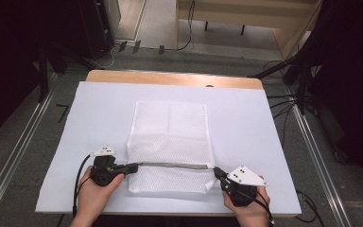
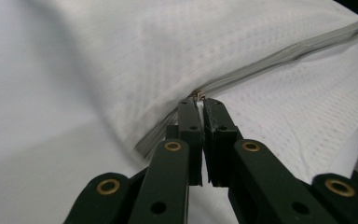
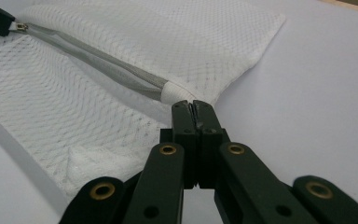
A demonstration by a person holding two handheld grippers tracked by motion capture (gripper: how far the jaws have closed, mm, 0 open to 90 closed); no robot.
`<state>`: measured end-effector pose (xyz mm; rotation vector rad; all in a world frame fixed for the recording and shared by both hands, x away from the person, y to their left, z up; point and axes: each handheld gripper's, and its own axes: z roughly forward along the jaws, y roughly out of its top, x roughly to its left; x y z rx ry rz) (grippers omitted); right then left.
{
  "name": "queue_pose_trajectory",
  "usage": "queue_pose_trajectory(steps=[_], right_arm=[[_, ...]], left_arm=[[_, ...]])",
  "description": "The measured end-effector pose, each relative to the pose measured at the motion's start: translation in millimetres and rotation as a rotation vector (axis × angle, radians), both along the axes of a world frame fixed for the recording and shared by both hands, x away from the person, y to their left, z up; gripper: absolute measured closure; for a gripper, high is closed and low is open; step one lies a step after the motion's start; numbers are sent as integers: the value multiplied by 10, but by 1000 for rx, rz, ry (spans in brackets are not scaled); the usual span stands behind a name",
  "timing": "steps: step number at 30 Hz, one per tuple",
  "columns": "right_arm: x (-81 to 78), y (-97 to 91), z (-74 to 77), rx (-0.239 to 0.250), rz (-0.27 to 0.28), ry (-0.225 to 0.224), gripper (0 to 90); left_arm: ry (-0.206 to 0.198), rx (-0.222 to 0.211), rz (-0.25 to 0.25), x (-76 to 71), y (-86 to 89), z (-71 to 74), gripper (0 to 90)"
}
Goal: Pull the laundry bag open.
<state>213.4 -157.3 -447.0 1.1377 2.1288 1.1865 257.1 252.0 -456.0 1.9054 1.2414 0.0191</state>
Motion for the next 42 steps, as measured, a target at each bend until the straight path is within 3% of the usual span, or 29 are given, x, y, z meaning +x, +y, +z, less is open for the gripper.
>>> queue_pose_trajectory(steps=[4, 7, 9, 11, 12, 13, 16, 18, 20, 23, 26, 30, 33, 39, 42], right_arm=[[13, -49, 15, 2, -17, 7, 900], [27, -95, 14, 36, -12, 24, 900], [7, -66, 8, 26, -1, 23, 900], [-14, -29, 14, 12, 10, 3, 900], [-25, -19, 23, 10, 14, -3, 900], [-32, -17, 30, 11, 15, -9, 900], [-33, -36, 15, 33, 36, 1, 900], [-24, -48, -7, 45, 41, 18, 888], [-12, -57, -19, 58, 54, 37, 818], [-8, -66, -13, 81, 59, 43, 671], [5, -85, -6, 114, 52, 39, 528], [45, -145, -11, 123, 17, 29, 372], [76, -218, -14, 126, -4, 28, 346], [156, -399, -25, 136, -57, 17, 300], [210, -506, -49, 137, -88, 22, 283]], left_arm=[[-7, -2, 46, -30, 196, 12, 877], [-1, -30, 46, -43, 291, 2, 877], [-5, -22, 49, -51, 306, -6, 876], [-37, -24, 59, -51, 338, -2, 864], [-70, -22, 81, -52, 361, 2, 824], [-106, -36, 102, -55, 387, 6, 729], [-157, -104, 155, -59, 449, 16, 436], [-195, -83, 182, -77, 443, 39, 348], [-233, -51, 207, -99, 424, 72, 235], [-263, -48, 163, -136, 433, 108, 141], [-277, -90, 148, -152, 485, 128, 127], [-281, -77, 167, -141, 555, 108, 108], [-284, -45, 193, -129, 600, 95, 106], [-300, 11, 187, -126, 626, 89, 11], [-309, 22, 186, -131, 631, 97, 7]])
